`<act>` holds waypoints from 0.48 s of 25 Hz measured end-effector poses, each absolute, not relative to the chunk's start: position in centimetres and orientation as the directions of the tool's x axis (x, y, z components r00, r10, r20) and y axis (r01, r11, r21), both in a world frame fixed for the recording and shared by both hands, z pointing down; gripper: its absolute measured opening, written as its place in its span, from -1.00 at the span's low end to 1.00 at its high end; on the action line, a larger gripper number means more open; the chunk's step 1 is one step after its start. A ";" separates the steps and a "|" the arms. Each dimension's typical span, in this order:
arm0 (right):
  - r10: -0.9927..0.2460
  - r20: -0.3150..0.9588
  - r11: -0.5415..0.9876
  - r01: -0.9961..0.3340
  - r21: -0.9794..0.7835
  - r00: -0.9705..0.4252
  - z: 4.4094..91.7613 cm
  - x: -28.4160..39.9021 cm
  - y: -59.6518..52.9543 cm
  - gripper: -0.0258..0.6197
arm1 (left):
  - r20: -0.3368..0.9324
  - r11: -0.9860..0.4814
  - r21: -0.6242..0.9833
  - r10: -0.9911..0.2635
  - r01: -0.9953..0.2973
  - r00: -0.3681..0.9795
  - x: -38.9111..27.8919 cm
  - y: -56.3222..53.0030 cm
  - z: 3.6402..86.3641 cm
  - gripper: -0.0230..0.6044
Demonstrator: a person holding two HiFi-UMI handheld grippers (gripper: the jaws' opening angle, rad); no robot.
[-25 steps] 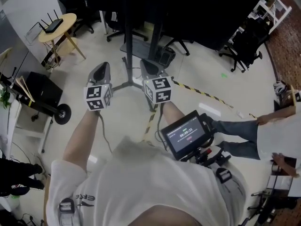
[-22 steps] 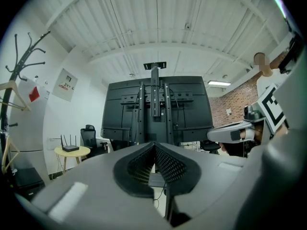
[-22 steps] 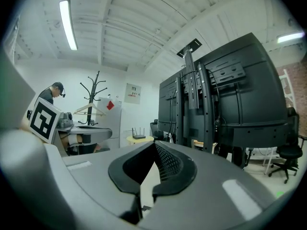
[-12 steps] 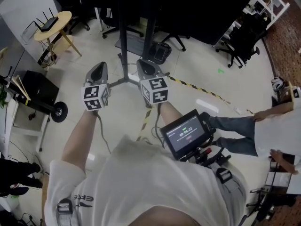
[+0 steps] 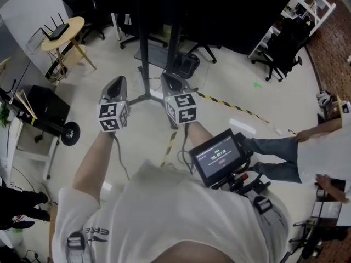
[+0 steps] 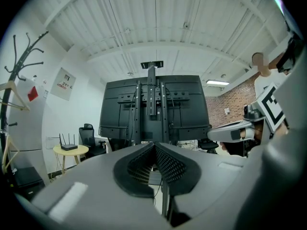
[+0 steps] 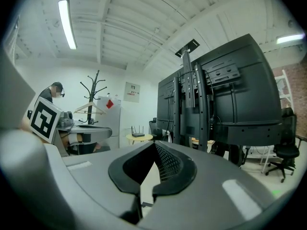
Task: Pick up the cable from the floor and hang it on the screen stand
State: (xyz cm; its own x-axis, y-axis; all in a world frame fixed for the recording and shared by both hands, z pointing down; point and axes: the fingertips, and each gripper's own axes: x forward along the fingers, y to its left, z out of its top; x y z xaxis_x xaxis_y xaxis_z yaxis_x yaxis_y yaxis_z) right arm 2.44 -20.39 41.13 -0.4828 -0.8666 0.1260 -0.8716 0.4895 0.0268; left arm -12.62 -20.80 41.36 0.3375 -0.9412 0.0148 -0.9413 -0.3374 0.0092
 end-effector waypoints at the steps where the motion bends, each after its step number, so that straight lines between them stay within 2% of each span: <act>1: -0.867 0.126 0.488 -0.872 0.025 -0.482 41.1 2.5 -20.4 -0.88 | 0.015 -0.338 0.010 -0.941 -0.941 0.338 -12.6 -20.8 41.3 -0.92; 12: -0.872 0.117 0.481 -0.876 0.029 -0.475 40.6 2.6 -20.5 -0.89 | 0.008 -0.346 0.012 -0.938 -0.938 0.346 -12.5 -21.0 40.8 -0.92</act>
